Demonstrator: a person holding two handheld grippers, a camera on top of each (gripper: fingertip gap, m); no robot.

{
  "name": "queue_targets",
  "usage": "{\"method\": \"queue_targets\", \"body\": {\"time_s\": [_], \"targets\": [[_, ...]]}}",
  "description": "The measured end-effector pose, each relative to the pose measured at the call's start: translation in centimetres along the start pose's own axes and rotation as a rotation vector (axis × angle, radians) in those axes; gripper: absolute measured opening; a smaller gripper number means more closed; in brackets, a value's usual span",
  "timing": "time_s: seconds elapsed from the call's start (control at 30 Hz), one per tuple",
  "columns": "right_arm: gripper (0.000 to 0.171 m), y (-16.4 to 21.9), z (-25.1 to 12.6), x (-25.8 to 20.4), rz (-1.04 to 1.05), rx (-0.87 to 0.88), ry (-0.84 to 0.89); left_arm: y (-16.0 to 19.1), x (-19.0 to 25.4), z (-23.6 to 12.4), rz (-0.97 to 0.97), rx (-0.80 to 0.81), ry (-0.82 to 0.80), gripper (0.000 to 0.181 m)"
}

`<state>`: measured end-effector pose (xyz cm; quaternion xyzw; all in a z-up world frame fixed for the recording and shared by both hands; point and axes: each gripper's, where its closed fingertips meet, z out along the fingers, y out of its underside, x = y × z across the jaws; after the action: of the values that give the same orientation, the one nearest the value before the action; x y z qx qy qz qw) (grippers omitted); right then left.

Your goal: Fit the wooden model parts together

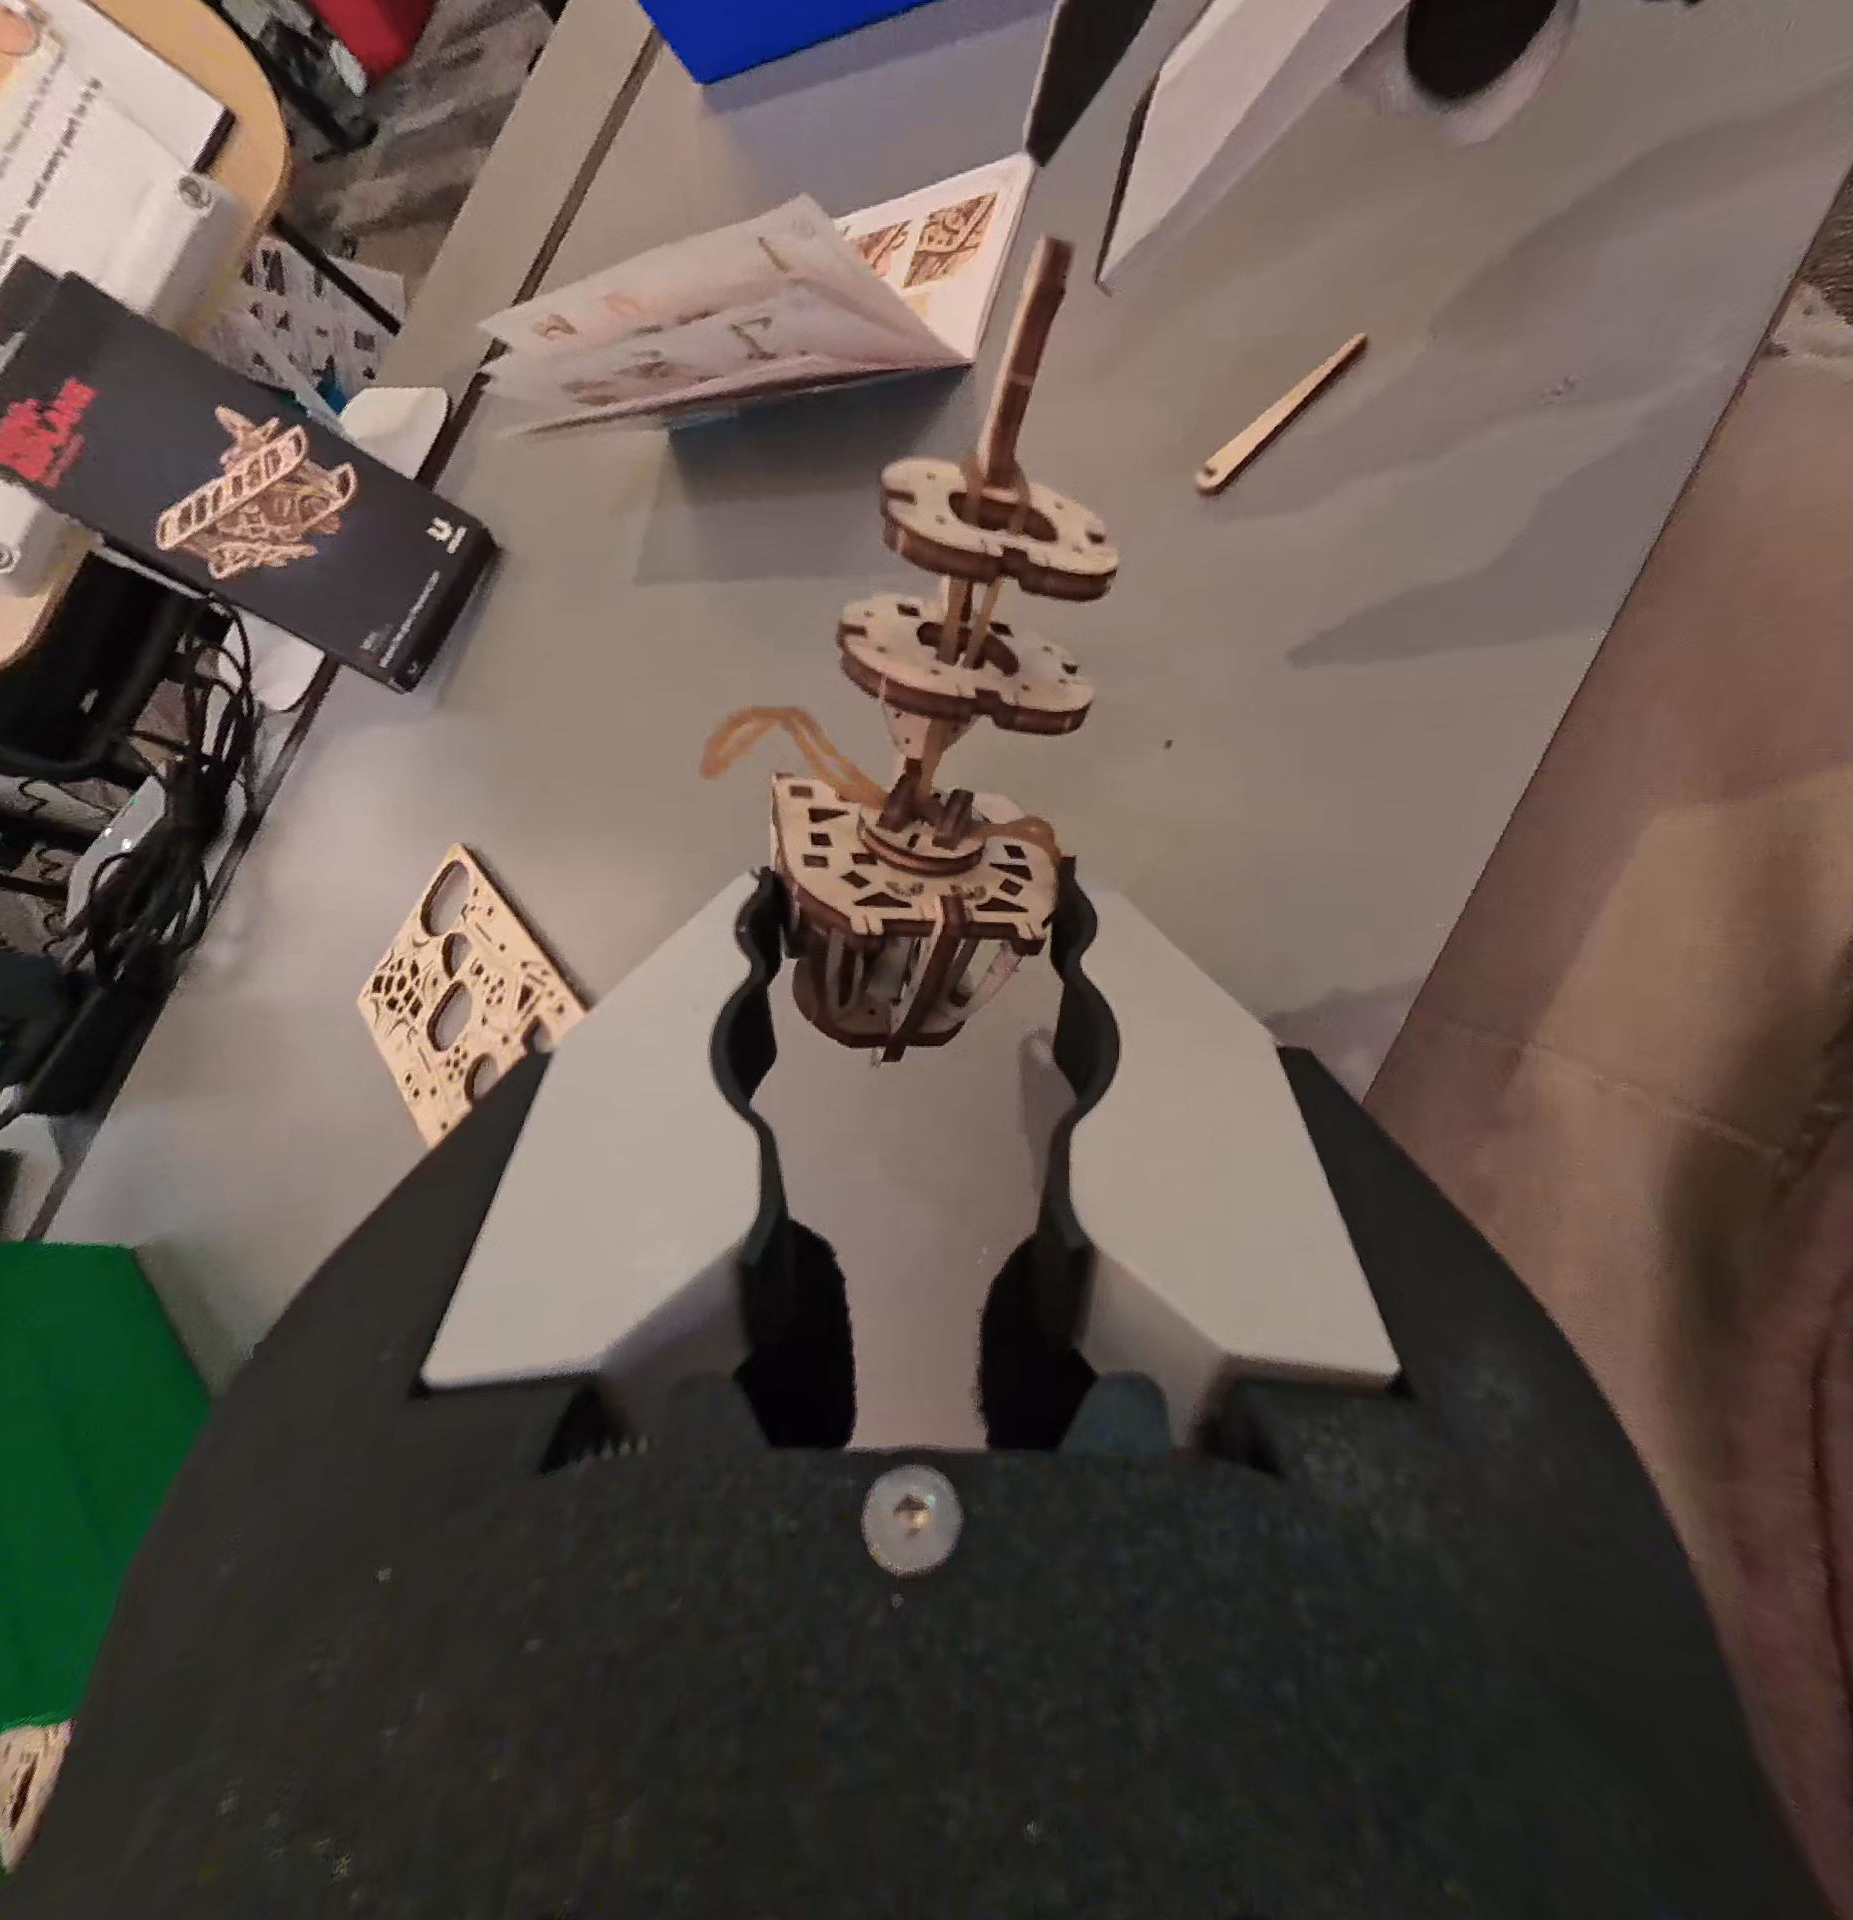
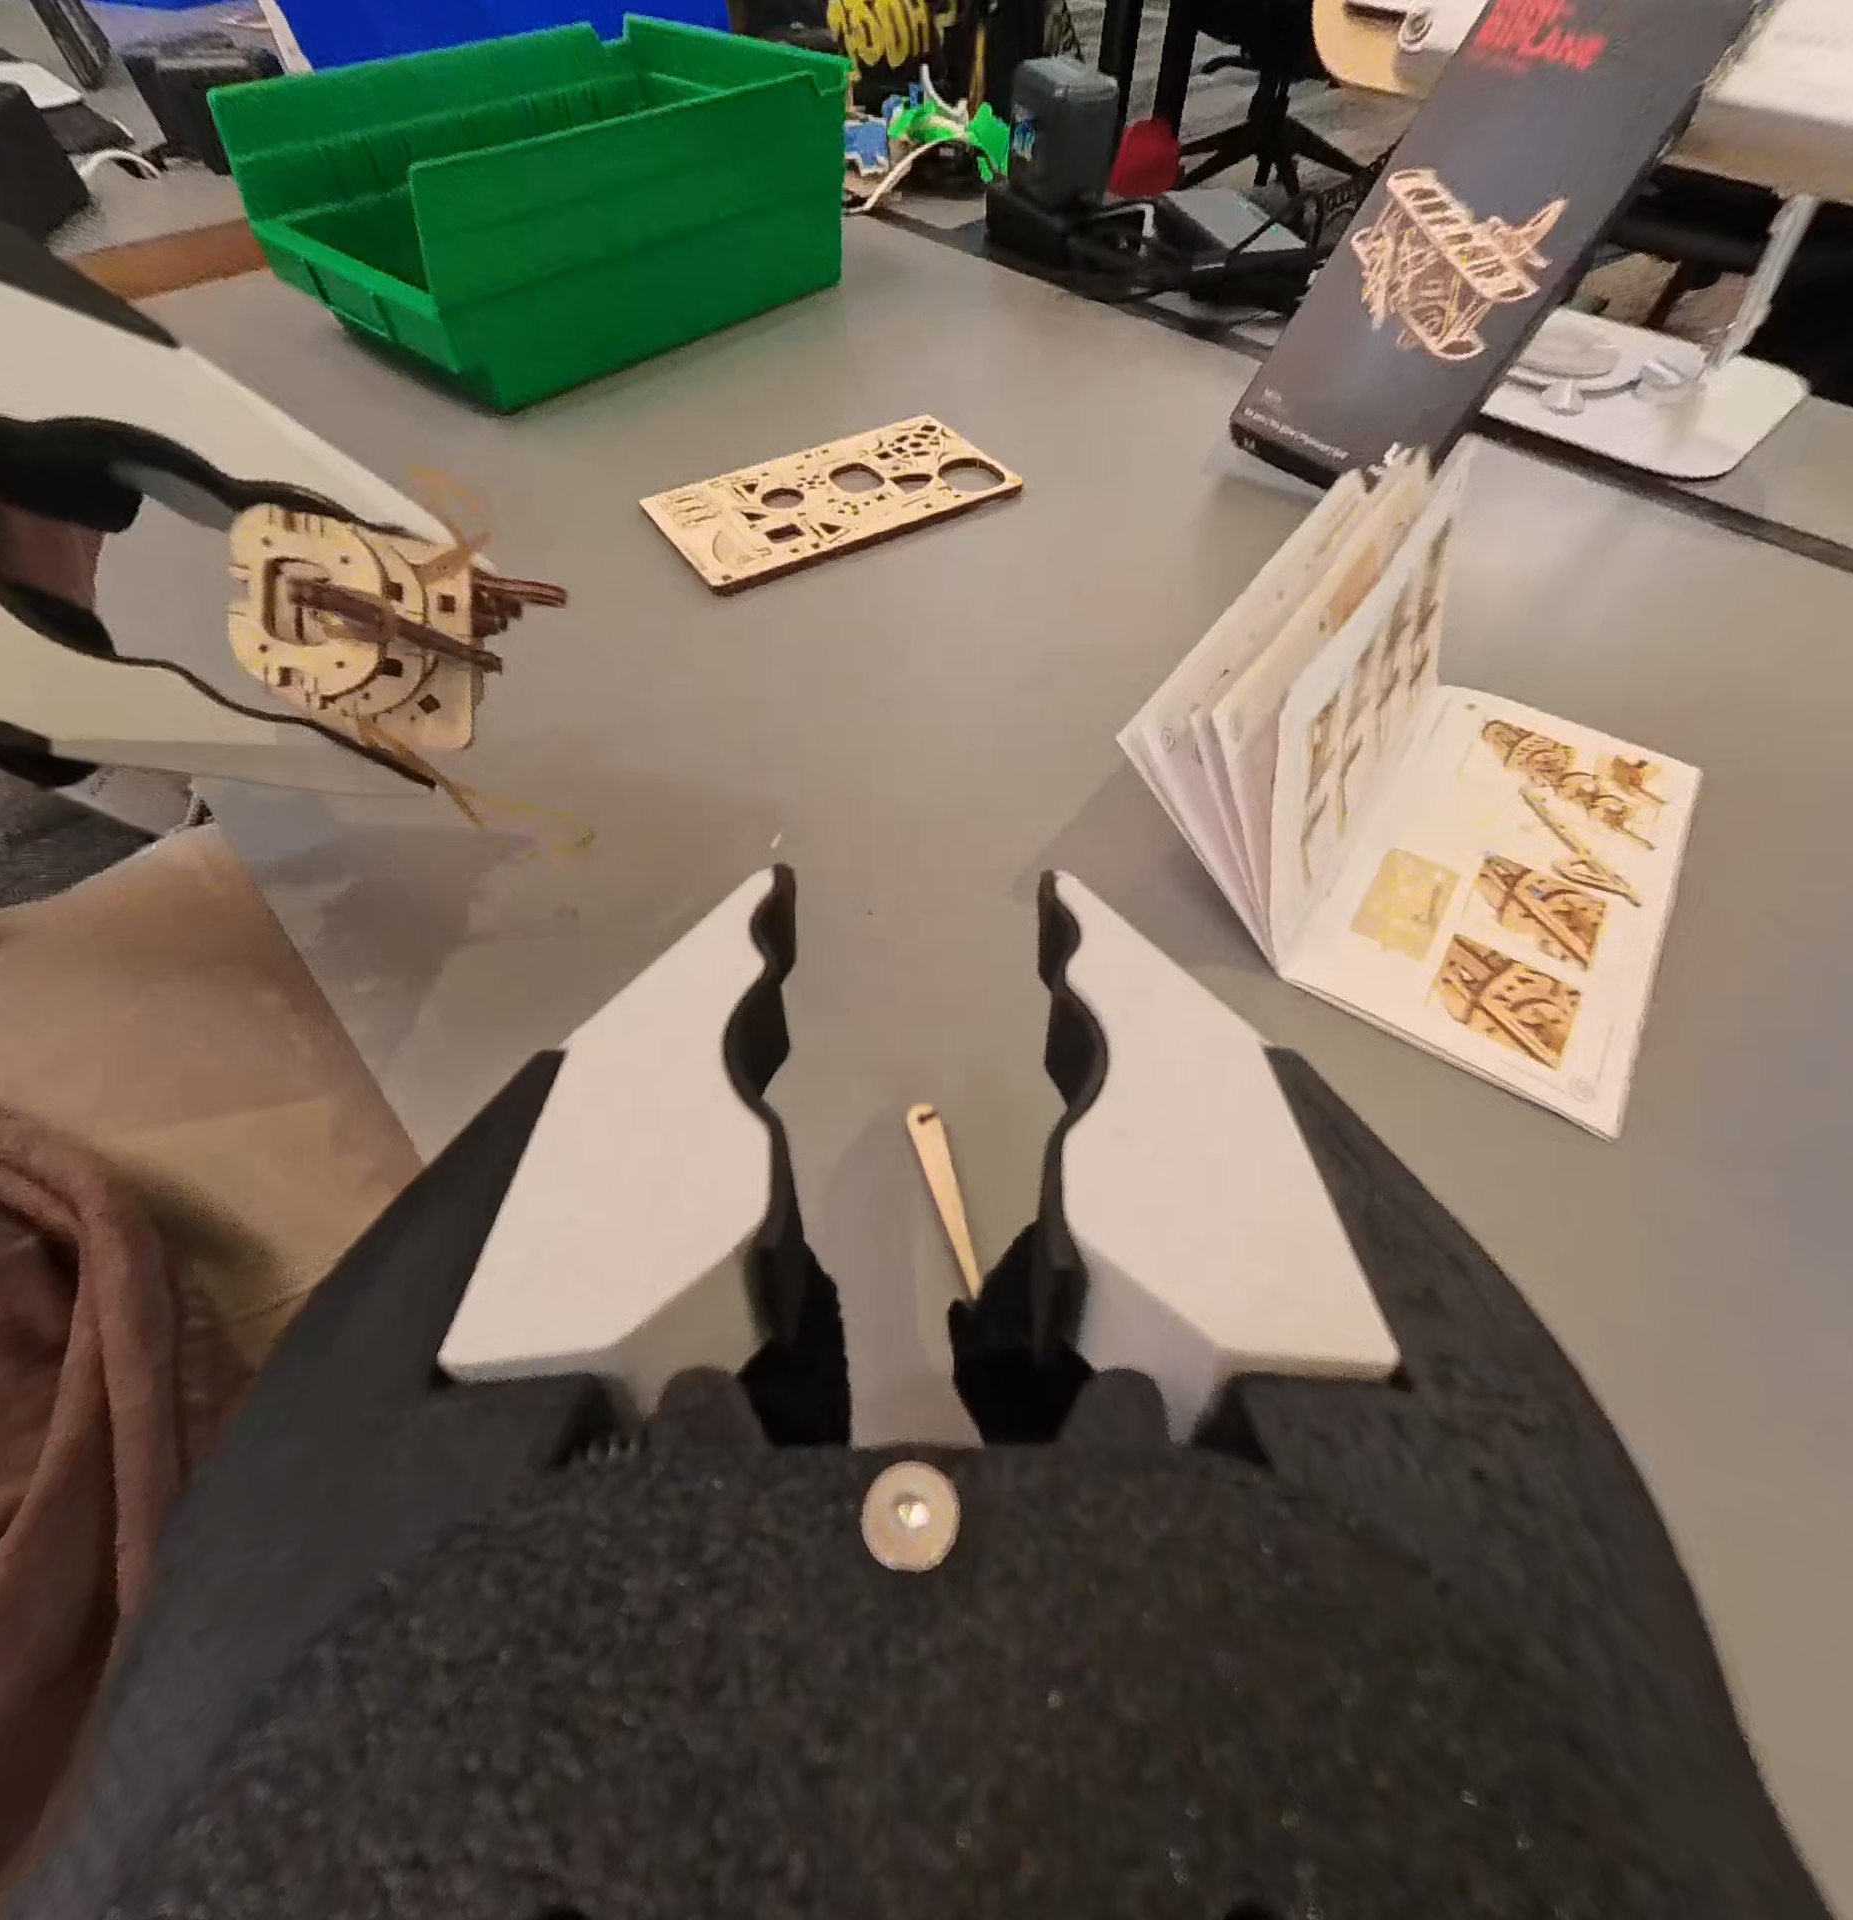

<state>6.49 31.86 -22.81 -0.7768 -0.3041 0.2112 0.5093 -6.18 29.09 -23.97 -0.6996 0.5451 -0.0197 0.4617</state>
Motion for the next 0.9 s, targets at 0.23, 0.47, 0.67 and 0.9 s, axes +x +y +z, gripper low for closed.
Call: {"method": "queue_targets", "body": {"time_s": [0.23, 0.47, 0.67, 0.9], "targets": [[0.054, 0.9, 2.4, -0.6, 0.003, -0.068, -0.060, 1.9, -1.0, 0.2, -0.061, -0.062, -0.016, 0.051], [0.065, 4.4, 3.7, -1.6, -0.036, -0.241, -0.098, 4.9, -0.2, 1.6, -0.190, -0.199, 0.109, 0.051], [0.079, 5.6, 3.9, -1.6, -0.070, -0.260, -0.087, 4.5, -0.2, 1.5, -0.209, -0.193, 0.108, 0.051], [0.075, 4.9, 2.3, -2.8, -0.128, -0.238, -0.071, 4.7, 0.7, 0.4, -0.132, -0.213, 0.053, 0.051]]}}
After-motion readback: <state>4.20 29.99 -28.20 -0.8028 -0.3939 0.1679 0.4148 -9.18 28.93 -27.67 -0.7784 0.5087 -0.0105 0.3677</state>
